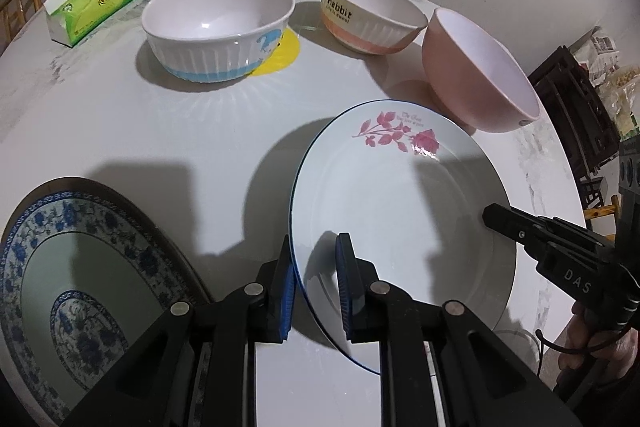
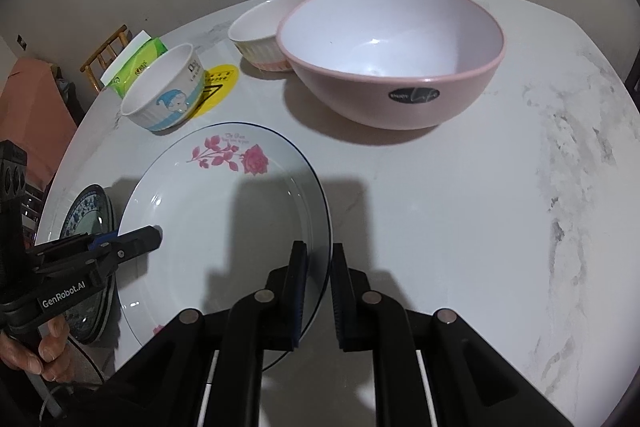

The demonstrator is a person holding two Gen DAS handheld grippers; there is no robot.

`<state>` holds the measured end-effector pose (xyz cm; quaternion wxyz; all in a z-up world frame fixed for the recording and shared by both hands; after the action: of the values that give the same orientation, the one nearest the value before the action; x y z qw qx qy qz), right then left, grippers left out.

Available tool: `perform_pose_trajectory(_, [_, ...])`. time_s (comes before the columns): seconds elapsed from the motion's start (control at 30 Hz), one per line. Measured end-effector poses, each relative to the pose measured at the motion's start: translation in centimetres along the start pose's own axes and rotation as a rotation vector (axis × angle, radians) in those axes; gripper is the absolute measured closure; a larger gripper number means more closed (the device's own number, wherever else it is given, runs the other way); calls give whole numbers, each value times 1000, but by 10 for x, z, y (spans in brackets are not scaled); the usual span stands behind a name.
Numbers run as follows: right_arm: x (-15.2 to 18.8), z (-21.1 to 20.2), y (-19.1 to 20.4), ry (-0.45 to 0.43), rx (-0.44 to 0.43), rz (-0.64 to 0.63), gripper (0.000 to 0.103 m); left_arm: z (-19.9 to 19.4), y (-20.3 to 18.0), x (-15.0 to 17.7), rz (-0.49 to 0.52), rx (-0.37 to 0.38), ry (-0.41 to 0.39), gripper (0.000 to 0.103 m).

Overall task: Organize plates and bowls
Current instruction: 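Lift the pink-flower plate with the left gripper and carry it over the blue-and-white plates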

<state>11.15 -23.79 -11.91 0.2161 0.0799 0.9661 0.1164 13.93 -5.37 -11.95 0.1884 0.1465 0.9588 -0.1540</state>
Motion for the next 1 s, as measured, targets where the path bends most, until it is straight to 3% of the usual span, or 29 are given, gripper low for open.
perform_pose_trajectory(0.53, [10,-22,35,-26,-15,-55,91,-36,21,16,-35,-22,-44,88])
perform_pose_trajectory(1.0, [22,-20,106,-9,-72,-151,91,-80,75,50,-115,-76,-79,88])
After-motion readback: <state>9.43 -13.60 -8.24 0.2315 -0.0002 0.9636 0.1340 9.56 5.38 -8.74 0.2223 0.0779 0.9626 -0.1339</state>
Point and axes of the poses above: each gripper's, at about its wrist camera, not at the fingertips, and z roughly the way its jaws point, y to its left, x to its underside, the point moved 5 cm from there along z, roughly the way its jaws point, and after that the axes turned 7 degrees about z, right-handed, at the moved point
